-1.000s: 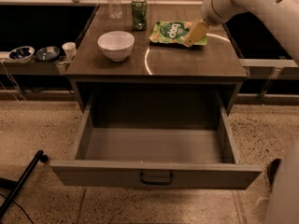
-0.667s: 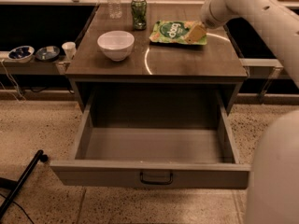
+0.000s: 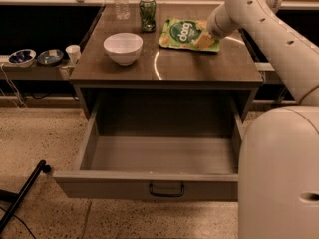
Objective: Place green rice chip bag into top drawer
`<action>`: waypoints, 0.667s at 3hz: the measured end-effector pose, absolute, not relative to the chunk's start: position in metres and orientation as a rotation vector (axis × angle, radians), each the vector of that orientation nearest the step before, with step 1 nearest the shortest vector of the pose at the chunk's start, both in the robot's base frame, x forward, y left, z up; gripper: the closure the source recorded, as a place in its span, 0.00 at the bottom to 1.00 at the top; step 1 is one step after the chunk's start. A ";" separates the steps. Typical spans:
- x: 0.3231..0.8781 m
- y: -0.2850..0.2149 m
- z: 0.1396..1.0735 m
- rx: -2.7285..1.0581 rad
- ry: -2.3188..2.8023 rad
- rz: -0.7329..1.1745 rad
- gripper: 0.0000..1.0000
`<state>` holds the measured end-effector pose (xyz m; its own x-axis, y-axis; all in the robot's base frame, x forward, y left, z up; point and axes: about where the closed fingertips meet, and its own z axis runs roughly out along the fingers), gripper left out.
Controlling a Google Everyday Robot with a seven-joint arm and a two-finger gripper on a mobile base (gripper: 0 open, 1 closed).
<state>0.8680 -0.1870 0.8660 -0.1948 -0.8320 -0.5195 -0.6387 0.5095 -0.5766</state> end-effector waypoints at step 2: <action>0.871 -0.177 0.852 -1.253 1.928 -0.265 0.26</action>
Offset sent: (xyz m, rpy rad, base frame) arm 0.0153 0.0223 -0.0558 0.0322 0.1247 0.0917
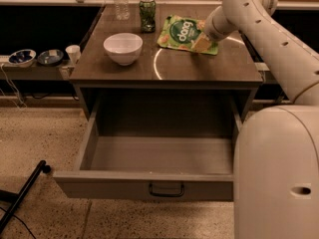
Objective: Place green rice chip bag into top drawer
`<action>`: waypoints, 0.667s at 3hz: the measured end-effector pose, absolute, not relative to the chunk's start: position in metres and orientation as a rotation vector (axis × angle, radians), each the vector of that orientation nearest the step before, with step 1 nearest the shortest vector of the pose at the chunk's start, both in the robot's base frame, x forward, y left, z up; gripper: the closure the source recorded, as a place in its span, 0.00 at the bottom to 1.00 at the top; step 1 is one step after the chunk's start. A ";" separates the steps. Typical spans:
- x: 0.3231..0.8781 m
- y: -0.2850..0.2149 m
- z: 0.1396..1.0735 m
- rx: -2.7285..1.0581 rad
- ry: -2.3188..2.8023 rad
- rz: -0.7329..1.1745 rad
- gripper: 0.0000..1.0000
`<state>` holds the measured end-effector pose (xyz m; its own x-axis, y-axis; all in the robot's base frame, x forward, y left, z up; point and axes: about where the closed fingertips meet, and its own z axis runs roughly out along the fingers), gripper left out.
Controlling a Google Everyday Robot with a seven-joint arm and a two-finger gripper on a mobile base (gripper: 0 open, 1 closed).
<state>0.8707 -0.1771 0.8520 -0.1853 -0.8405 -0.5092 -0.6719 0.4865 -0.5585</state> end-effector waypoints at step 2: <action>0.873 -0.167 0.848 -1.288 1.933 -0.221 0.45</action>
Offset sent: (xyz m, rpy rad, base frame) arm 0.0263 0.0199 -0.0581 0.0840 0.2066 0.1231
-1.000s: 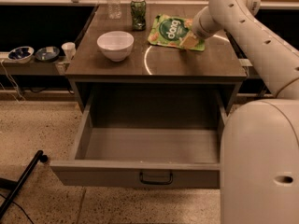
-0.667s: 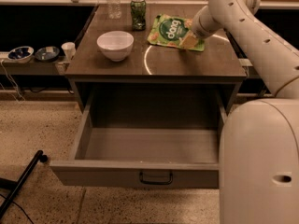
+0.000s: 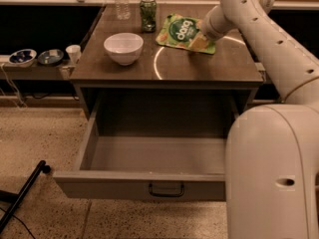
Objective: Place green rice chip bag into top drawer
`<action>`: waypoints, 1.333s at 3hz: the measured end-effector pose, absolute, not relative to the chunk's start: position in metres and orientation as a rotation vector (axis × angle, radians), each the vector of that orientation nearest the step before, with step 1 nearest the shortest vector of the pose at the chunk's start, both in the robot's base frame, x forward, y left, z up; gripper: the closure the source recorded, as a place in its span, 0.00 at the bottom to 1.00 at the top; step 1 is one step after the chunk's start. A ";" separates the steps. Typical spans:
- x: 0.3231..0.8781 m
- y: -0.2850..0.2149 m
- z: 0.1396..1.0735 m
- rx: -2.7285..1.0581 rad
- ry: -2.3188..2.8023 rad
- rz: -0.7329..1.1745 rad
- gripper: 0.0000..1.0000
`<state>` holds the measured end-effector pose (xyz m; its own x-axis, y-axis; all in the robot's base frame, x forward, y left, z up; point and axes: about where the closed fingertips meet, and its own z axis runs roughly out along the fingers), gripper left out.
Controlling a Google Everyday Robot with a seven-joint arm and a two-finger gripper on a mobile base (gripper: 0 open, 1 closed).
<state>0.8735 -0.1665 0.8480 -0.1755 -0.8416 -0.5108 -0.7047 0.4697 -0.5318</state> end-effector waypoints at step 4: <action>0.863 -0.165 0.832 -1.317 1.970 -0.124 1.00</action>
Offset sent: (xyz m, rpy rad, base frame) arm -0.0383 0.0005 -0.1028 0.1188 0.3424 0.1139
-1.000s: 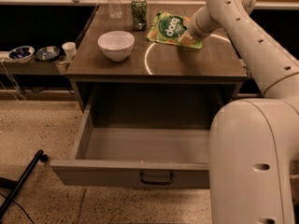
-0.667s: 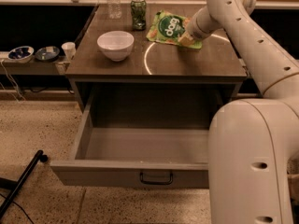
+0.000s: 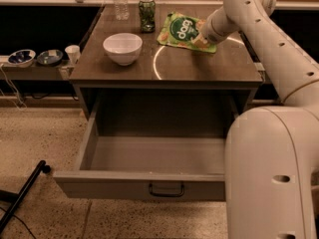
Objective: Place green rice chip bag into top drawer
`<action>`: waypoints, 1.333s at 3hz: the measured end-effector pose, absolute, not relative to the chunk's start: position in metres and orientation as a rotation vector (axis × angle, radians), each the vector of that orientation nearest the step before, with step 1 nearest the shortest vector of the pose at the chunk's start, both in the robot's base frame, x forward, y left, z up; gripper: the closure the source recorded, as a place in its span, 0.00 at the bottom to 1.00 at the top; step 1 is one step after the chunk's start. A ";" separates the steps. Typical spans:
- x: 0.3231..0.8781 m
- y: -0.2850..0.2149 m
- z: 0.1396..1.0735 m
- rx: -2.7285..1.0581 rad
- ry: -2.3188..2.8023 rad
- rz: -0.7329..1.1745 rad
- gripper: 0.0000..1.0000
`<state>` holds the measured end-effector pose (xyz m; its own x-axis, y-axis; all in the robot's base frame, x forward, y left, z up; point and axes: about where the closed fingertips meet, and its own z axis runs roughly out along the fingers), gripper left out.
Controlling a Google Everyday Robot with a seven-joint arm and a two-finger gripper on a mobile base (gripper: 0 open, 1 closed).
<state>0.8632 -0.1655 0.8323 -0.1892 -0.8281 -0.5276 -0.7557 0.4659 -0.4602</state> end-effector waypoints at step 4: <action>0.712 -0.163 0.883 -1.321 1.859 -0.002 0.81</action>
Offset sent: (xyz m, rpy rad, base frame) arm -0.2053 0.0046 -0.0273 0.1437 0.0799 0.0981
